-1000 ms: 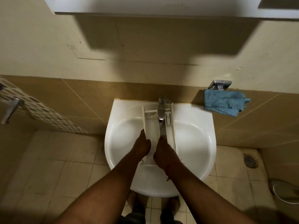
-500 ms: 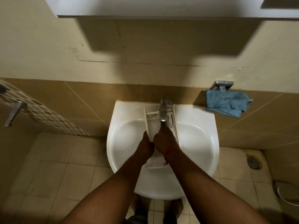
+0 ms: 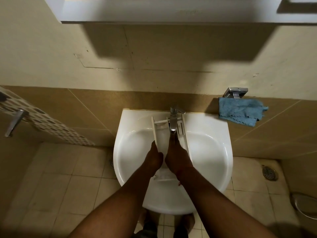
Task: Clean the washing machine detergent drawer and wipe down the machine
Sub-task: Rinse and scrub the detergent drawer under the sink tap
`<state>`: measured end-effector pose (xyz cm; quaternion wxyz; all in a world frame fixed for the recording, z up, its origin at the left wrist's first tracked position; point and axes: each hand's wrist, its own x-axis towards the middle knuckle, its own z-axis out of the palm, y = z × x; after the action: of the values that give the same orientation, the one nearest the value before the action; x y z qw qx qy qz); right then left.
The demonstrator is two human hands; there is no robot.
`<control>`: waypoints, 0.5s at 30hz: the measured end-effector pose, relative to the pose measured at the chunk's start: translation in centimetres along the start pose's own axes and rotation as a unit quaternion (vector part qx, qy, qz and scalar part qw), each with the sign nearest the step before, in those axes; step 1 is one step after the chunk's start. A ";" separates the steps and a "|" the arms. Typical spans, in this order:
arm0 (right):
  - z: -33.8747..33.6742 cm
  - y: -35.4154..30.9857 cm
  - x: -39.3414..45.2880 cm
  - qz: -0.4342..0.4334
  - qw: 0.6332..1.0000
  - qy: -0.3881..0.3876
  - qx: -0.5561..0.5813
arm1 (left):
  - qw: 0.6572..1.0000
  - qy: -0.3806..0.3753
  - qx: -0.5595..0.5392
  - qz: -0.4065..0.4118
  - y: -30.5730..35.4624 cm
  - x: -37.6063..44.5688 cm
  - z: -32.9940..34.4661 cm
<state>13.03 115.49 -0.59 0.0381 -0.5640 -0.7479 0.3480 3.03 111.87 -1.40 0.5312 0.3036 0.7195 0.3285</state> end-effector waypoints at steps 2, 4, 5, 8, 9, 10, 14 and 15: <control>0.5 0.7 -0.5 0.027 0.998 -0.054 0.009 | 1.000 0.005 0.003 0.002 0.2 -0.1 -0.1; 0.4 1.9 -1.3 0.030 0.995 -0.088 0.018 | 1.000 0.006 0.007 0.008 -0.1 0.1 0.0; 0.0 2.5 -1.6 0.011 0.998 -0.064 -0.003 | 1.000 0.009 0.011 0.010 -0.2 0.2 0.0; -0.9 5.4 -2.2 -0.001 0.990 0.144 0.008 | 0.999 0.029 0.046 -0.003 -0.5 0.6 -0.1; -1.1 6.1 -2.6 0.013 0.983 0.180 0.035 | 0.998 0.031 0.061 -0.006 -0.5 0.6 -0.2; -1.4 6.7 -2.9 0.031 0.982 0.168 0.075 | 0.997 0.029 0.075 -0.002 -0.5 0.5 -0.3; -2.2 8.3 -3.1 0.112 0.962 -0.092 0.232 | 0.990 0.003 0.138 0.013 -0.5 0.0 -1.1; -2.5 8.7 -3.0 0.117 0.960 -0.111 0.227 | 0.989 -0.003 0.148 0.011 -0.4 -0.2 -1.4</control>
<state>22.29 115.15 -2.61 0.0409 -0.5824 -0.5774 0.5708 1.70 111.27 -1.31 0.4787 0.3880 0.7552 0.2235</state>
